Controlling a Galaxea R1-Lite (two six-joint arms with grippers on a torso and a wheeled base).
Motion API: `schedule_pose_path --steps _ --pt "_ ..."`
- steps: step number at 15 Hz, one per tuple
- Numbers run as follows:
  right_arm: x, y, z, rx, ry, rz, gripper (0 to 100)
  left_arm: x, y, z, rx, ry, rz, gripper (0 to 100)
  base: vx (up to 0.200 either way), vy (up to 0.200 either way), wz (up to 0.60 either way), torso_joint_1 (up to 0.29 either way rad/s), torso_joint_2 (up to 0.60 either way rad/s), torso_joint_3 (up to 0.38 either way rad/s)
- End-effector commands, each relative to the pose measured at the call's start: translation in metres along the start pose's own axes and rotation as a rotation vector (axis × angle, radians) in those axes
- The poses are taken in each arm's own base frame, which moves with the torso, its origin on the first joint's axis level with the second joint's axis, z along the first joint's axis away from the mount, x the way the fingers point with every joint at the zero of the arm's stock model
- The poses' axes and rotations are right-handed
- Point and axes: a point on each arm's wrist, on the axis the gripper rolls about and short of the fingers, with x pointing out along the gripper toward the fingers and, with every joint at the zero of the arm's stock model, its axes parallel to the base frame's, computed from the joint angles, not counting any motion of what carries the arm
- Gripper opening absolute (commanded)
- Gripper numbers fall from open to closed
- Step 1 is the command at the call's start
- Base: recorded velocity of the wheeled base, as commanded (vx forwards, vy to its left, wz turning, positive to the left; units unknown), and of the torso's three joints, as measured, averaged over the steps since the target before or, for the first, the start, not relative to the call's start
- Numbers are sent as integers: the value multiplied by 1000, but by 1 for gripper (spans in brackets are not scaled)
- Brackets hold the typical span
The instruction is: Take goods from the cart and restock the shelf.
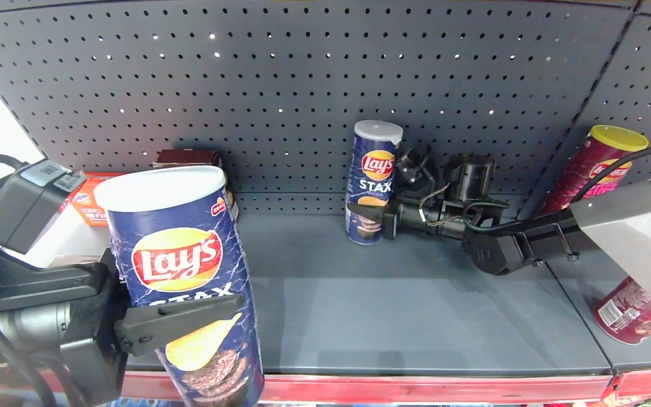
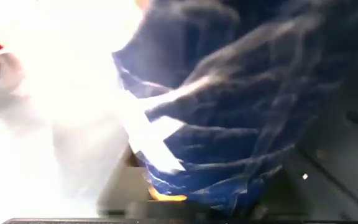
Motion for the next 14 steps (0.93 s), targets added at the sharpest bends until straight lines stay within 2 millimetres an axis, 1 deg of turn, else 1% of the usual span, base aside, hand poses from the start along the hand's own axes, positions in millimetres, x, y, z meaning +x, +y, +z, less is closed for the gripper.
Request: schedule_pose_path --steps 1,4,5,7,10,12,14 --pt "-10 7 14 -9 -11 2 0 0 0 -1 -2 2 0 0 0 0 0 0 0 0" --pt "-30 21 35 -34 -28 1 0 -1 -1 -1 -2 2 0 0 0 0 0 0 0 0" --pt "-40 29 42 -44 -38 2 0 -1 -1 -1 -1 0 0 0 0 0 0 0 0 0" --pt "-54 50 47 -46 -45 25 0 -1 -1 -1 -1 0 0 0 0 0 0 0 0 0" --pt "-85 91 43 -45 -8 69 0 -1 -1 0 0 -1 0 0 0 0 0 0 0 0" --pt "-100 115 29 -84 29 99 0 -1 -1 0 2 -1 0 0 0 0 0 0 0 0" --pt "-106 131 15 -81 46 114 0 -1 -1 -1 1 0 0 0 0 0 0 0 0 0"
